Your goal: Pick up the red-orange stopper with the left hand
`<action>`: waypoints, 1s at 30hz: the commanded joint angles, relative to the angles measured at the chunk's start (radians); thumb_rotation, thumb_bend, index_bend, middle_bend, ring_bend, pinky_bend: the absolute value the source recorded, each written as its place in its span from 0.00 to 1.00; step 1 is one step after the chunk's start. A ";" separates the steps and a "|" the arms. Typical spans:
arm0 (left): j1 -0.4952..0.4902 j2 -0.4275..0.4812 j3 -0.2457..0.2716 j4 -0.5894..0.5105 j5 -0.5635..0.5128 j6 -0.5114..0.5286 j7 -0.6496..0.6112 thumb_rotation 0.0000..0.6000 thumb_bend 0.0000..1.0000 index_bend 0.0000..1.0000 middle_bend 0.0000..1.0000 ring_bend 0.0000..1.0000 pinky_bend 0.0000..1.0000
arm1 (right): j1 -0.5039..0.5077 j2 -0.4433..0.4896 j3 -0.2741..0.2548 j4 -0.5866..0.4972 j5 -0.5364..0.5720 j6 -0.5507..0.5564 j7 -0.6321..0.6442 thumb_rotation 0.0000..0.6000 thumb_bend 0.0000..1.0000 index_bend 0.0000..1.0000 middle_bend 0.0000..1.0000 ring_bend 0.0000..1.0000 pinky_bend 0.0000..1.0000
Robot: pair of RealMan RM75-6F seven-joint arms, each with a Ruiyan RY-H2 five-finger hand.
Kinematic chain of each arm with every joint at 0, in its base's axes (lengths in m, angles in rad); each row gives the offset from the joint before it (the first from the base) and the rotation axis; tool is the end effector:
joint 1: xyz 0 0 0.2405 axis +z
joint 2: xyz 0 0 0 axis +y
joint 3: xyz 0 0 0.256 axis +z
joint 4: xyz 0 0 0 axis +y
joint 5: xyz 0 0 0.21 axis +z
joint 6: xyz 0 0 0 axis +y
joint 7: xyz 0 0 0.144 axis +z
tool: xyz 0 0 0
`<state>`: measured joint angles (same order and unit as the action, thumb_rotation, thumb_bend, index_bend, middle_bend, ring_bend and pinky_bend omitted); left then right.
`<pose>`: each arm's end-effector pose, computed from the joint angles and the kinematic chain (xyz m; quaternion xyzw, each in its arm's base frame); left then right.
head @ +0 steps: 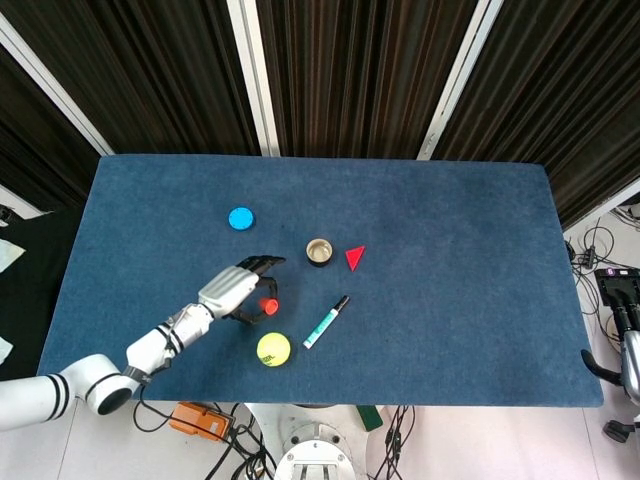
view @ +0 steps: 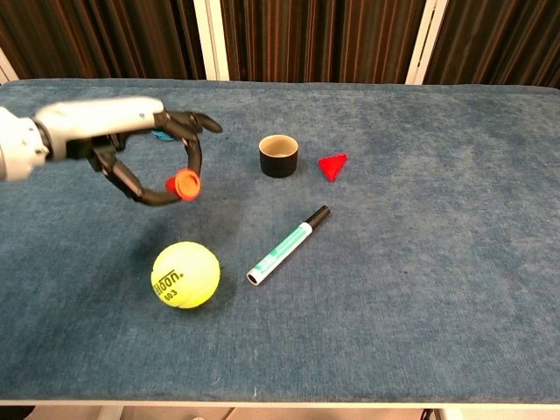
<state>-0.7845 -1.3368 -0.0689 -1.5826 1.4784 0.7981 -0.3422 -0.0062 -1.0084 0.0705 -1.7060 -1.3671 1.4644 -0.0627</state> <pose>-0.1425 0.3172 0.0067 -0.7619 -0.4775 -0.3857 0.2067 -0.3317 -0.1538 0.1928 0.5500 -0.4184 0.3160 0.6501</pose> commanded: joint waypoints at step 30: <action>-0.051 0.458 -0.136 -0.305 -0.049 -0.065 -0.149 1.00 0.35 0.53 0.06 0.00 0.09 | 0.005 -0.007 0.001 -0.012 0.006 -0.006 -0.007 1.00 0.40 0.17 0.13 0.06 0.00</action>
<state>-0.8360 -0.8774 -0.2063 -1.8884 1.4277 0.7325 -0.4897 -0.0022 -1.0147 0.0717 -1.7177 -1.3618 1.4600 -0.0687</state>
